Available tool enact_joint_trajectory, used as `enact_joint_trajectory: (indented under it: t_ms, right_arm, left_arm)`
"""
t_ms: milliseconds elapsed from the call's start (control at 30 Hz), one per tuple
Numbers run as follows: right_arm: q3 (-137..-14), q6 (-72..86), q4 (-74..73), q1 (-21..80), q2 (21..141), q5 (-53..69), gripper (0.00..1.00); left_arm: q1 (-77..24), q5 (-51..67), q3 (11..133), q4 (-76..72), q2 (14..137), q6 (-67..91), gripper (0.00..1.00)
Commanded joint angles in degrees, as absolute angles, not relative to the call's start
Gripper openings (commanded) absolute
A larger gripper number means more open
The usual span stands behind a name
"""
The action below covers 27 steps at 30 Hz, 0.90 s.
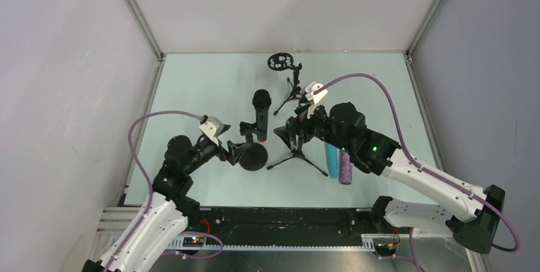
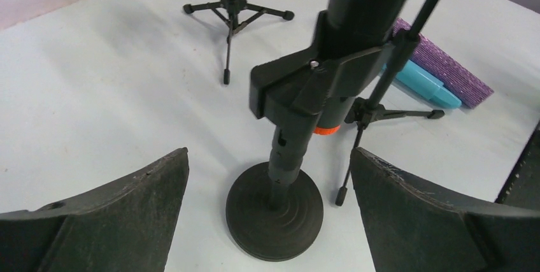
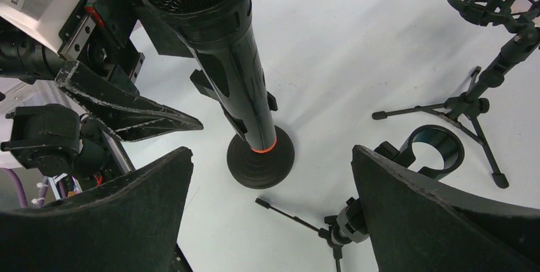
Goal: Attach the microphones to the stand
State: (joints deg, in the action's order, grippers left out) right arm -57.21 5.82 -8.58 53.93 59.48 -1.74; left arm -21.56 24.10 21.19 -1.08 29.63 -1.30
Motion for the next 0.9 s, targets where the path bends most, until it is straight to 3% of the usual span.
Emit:
enact_joint_trajectory:
  t_ms: [0,867]
  right_arm:
    - [-57.39,5.54,-6.66,53.91,59.76,-1.84,0.99]
    - [-57.39,6.41,-7.03,53.40,60.95,-2.02,0.99]
  left_arm:
    - [-21.43,18.37,19.45,-6.39,27.53,4.81,1.00]
    - [-25.80,14.20,6.93,-24.93,33.91,6.21,1.00]
